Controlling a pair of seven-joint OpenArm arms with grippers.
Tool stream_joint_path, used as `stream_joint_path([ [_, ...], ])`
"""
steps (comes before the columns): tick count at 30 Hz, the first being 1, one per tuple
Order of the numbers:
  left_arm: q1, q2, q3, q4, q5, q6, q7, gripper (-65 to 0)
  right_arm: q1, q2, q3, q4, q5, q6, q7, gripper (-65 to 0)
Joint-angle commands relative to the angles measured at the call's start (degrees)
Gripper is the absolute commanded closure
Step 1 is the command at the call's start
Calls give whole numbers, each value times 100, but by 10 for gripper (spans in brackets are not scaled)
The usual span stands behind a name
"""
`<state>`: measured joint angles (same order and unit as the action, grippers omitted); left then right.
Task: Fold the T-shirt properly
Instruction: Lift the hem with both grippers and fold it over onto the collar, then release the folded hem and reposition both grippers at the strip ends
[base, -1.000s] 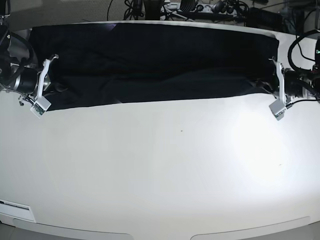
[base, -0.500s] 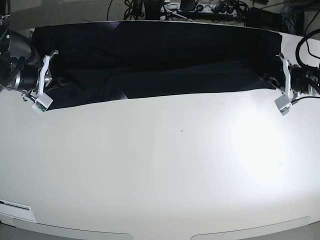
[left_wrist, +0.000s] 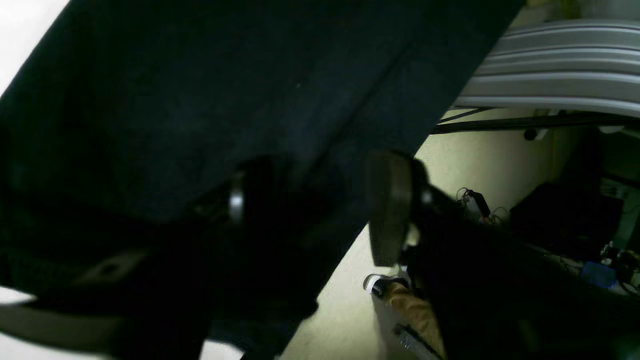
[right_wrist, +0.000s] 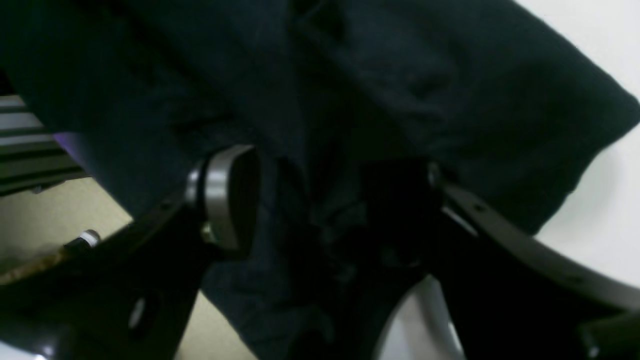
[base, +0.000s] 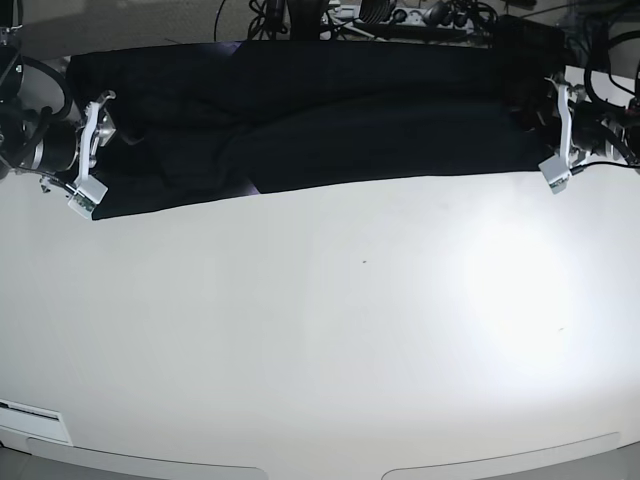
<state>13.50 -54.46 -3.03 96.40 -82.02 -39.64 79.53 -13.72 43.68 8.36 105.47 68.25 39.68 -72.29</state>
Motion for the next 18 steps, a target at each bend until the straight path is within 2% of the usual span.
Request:
stream_joint_path([
  [1, -52, -160, -74, 61, 98, -36, 22, -329, 170, 223, 240, 245, 457, 32, 160, -421],
  [3, -52, -162, -74, 61, 404, -36, -127, -329, 229, 223, 702, 527, 1016, 32, 262, -417],
  [6, -55, -160, -74, 61, 826, -36, -533, -329, 181, -9, 1650, 970, 1675, 32, 142, -417],
  [8, -68, -157, -74, 61, 868, -36, -828, -329, 50, -275, 2166, 1095, 1675, 32, -118, -386],
  [9, -68, -153, -74, 61, 852, -36, -839, -329, -26, -455, 2315, 1117, 1675, 32, -151, -320],
  [11, -68, -140, -85, 61, 855, -36, -828, -329, -223, -855, 2380, 1104, 1675, 32, -247, -84],
  [12, -70, -138, -85, 61, 848, -36, -822, -329, -356, -1060, 2371, 1104, 1675, 32, -258, 0],
  [15, -107, -120, -90, 61, 852, -36, -817, -329, -651, -1657, 2345, 1104, 1675, 32, -105, 0],
  [18, -184, -61, -92, 61, 852, -36, -820, -329, -678, -2085, 2328, 1051, 1504, 32, 236, 0],
])
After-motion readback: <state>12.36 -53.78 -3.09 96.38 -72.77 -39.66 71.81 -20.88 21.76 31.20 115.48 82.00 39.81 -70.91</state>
